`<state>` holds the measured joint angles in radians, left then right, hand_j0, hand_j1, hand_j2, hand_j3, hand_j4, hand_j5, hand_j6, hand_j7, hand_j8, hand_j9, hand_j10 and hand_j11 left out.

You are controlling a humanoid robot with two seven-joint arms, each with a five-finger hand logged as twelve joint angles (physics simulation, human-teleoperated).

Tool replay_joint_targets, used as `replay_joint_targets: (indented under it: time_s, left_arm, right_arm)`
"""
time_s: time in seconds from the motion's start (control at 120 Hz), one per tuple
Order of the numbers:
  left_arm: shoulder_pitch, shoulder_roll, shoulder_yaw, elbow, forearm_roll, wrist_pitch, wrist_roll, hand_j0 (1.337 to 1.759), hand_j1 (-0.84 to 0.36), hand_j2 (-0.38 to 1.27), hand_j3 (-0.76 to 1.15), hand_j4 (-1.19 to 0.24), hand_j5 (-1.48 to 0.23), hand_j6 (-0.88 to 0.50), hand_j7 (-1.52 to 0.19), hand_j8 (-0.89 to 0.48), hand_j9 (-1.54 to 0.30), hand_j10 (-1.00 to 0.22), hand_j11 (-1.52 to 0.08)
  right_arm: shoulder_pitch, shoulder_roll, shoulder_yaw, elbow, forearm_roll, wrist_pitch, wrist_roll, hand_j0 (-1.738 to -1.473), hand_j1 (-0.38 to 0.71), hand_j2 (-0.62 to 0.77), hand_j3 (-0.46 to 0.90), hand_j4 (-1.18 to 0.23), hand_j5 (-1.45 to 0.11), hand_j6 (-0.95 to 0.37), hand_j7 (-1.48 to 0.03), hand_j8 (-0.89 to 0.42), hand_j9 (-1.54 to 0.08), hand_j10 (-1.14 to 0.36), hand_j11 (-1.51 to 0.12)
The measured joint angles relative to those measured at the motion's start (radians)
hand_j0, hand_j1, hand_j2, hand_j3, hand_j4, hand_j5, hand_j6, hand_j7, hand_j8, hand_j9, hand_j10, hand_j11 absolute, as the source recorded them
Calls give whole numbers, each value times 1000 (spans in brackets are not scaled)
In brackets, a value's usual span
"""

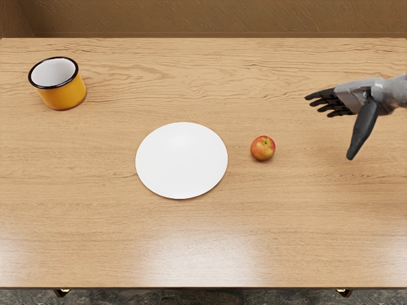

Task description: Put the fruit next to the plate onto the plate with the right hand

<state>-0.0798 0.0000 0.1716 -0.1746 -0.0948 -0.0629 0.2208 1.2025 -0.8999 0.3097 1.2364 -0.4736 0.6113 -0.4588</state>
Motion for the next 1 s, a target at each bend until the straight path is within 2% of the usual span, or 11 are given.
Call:
replay_joint_targets:
  time_s: [0.15, 0.35, 0.458, 0.617, 0.775, 1.0]
  left_arm:
    - [0, 0, 0, 0, 0, 0, 0, 1658, 349, 0, 0, 0, 0, 0, 0, 0, 0, 0, 0]
    - [0, 0, 0, 0, 0, 0, 0, 1658, 349, 0, 0, 0, 0, 0, 0, 0, 0, 0, 0]
    - [0, 0, 0, 0, 0, 0, 0, 1658, 349, 0, 0, 0, 0, 0, 0, 0, 0, 0, 0]
    - [0, 0, 0, 0, 0, 0, 0, 1658, 349, 0, 0, 0, 0, 0, 0, 0, 0, 0, 0]
    - [0, 0, 0, 0, 0, 0, 0, 1658, 349, 0, 0, 0, 0, 0, 0, 0, 0, 0, 0]
    - [0, 0, 0, 0, 0, 0, 0, 1658, 349, 0, 0, 0, 0, 0, 0, 0, 0, 0, 0]
  right_arm:
    - [5, 11, -1, 2, 7, 0, -10, -1658, -349, 0, 0, -4, -1, -5, 0, -4, 0, -3, 0]
    - [39, 19, 10, 16, 9, 0, -109, -1658, -349, 0, 0, -4, -1, -5, 0, -4, 0, -3, 0]
    - [96, 23, 17, 53, 6, 0, -137, -1658, -349, 0, 0, -4, -1, -5, 0, -4, 0, -3, 0]
    - [134, 100, 23, 108, -69, 0, -149, -1658, -349, 0, 0, -4, 0, -5, 0, -4, 0, -3, 0]
    - [141, 137, 24, 214, -188, 0, -151, -1658, -349, 0, 0, -3, 0, -4, 0, -4, 0, -2, 0]
    - [86, 249, 20, 262, -420, -83, -152, -1658, -349, 0, 0, -3, 0, -4, 0, -3, 0, -2, 0]
